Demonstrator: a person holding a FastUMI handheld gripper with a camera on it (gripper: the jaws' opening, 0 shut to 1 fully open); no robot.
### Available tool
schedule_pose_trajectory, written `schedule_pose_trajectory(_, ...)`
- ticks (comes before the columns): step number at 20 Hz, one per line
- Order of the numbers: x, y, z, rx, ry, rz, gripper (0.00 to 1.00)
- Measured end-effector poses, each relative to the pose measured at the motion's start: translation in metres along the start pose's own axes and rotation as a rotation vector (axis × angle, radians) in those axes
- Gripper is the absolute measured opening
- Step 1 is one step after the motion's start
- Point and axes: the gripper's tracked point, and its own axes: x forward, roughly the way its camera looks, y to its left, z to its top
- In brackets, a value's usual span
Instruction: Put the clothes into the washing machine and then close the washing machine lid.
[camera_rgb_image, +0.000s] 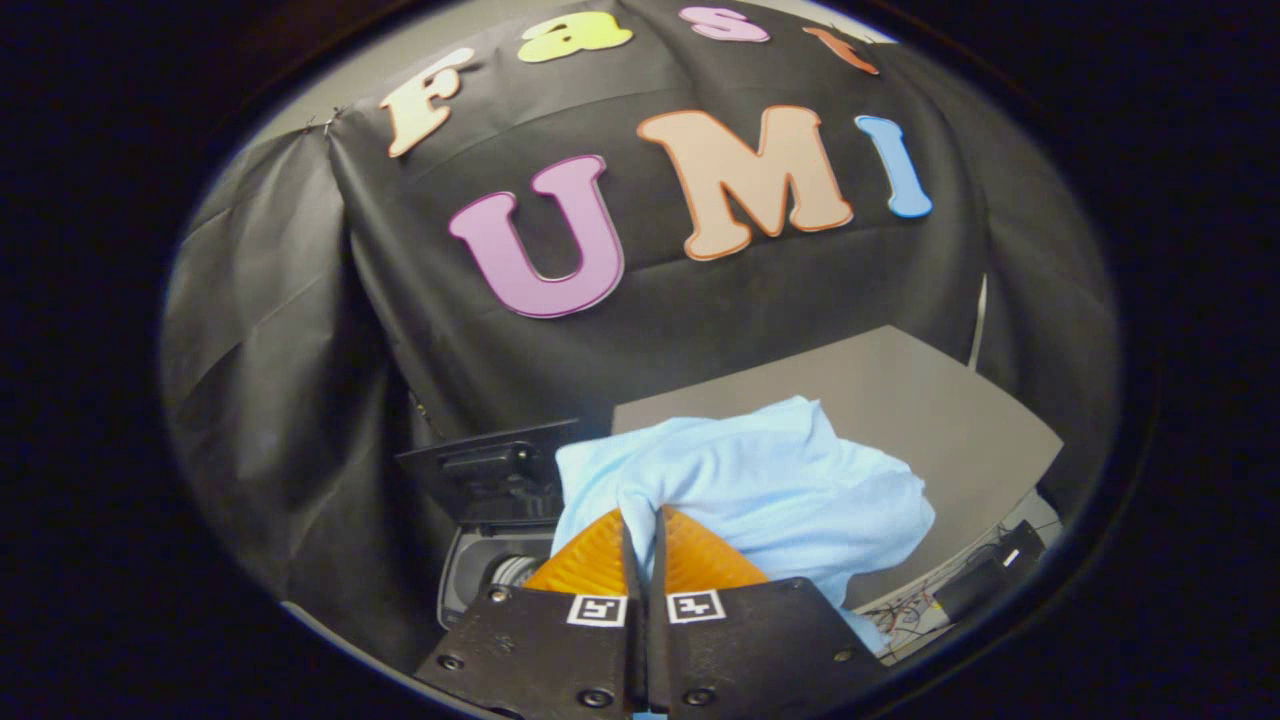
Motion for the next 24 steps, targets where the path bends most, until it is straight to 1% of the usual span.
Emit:
schedule_pose_trajectory(5,0.02,0.081,-0.033,-0.018,0.05,0.097,0.01)
schedule_pose_trajectory(12,0.062,0.152,-0.084,-0.014,0.122,0.17,0.01)
schedule_pose_trajectory(15,0.086,0.168,-0.116,-0.02,0.17,0.17,0.01)
schedule_pose_trajectory(20,0.137,0.188,-0.193,-0.034,0.301,0.171,0.01)
schedule_pose_trajectory(24,0.161,0.184,-0.224,-0.025,0.356,0.147,0.01)
